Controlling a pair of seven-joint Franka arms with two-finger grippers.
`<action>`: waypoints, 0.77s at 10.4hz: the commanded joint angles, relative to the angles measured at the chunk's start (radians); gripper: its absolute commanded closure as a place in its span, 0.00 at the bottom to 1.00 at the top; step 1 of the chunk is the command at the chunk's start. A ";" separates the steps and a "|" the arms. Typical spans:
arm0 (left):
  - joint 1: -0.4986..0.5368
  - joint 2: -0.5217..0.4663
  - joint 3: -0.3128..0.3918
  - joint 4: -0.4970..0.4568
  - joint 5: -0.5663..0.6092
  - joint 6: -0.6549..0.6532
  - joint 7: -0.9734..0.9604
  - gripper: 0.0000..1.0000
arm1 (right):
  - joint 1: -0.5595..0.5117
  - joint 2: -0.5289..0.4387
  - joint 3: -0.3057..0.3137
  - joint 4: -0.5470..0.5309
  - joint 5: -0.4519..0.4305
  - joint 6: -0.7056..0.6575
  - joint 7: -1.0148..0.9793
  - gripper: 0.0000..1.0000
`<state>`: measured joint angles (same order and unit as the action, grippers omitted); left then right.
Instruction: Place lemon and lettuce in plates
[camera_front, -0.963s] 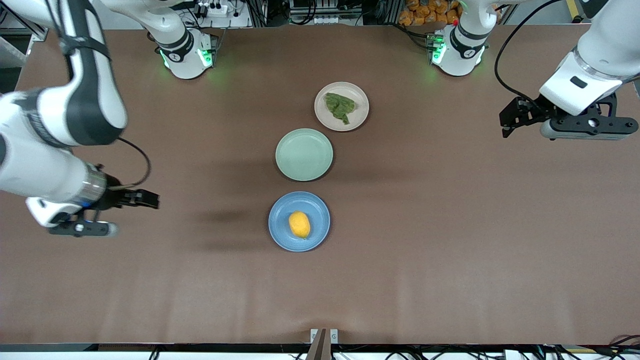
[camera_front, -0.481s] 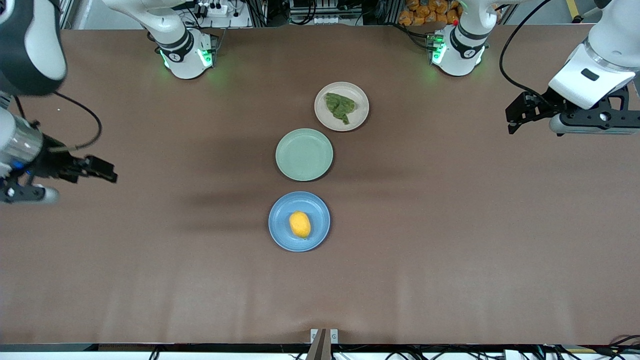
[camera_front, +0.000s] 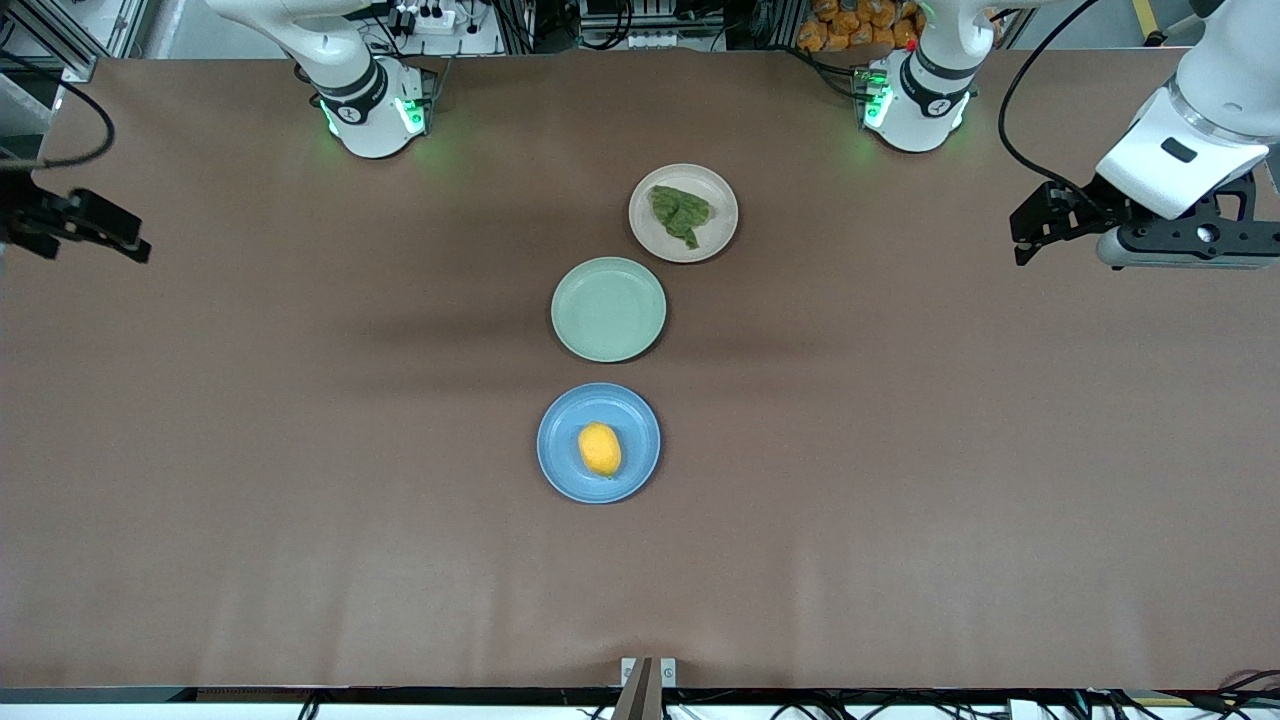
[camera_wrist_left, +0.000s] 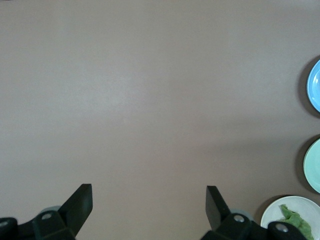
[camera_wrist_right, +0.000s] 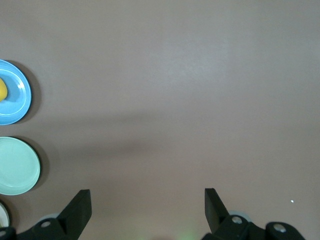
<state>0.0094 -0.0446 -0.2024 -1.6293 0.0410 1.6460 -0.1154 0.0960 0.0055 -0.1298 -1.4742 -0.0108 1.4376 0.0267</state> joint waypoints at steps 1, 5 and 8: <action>0.006 0.006 -0.003 0.022 -0.016 -0.021 0.010 0.00 | -0.009 0.001 -0.008 0.009 -0.005 0.036 -0.011 0.00; 0.006 0.006 -0.003 0.022 -0.016 -0.021 0.010 0.00 | 0.001 0.018 -0.016 0.006 -0.014 0.081 -0.001 0.00; 0.004 0.006 -0.002 0.022 -0.016 -0.021 0.010 0.00 | 0.001 0.018 -0.016 0.006 -0.017 0.078 -0.002 0.00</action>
<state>0.0094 -0.0445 -0.2023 -1.6289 0.0409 1.6458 -0.1154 0.0959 0.0234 -0.1437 -1.4719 -0.0115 1.5166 0.0269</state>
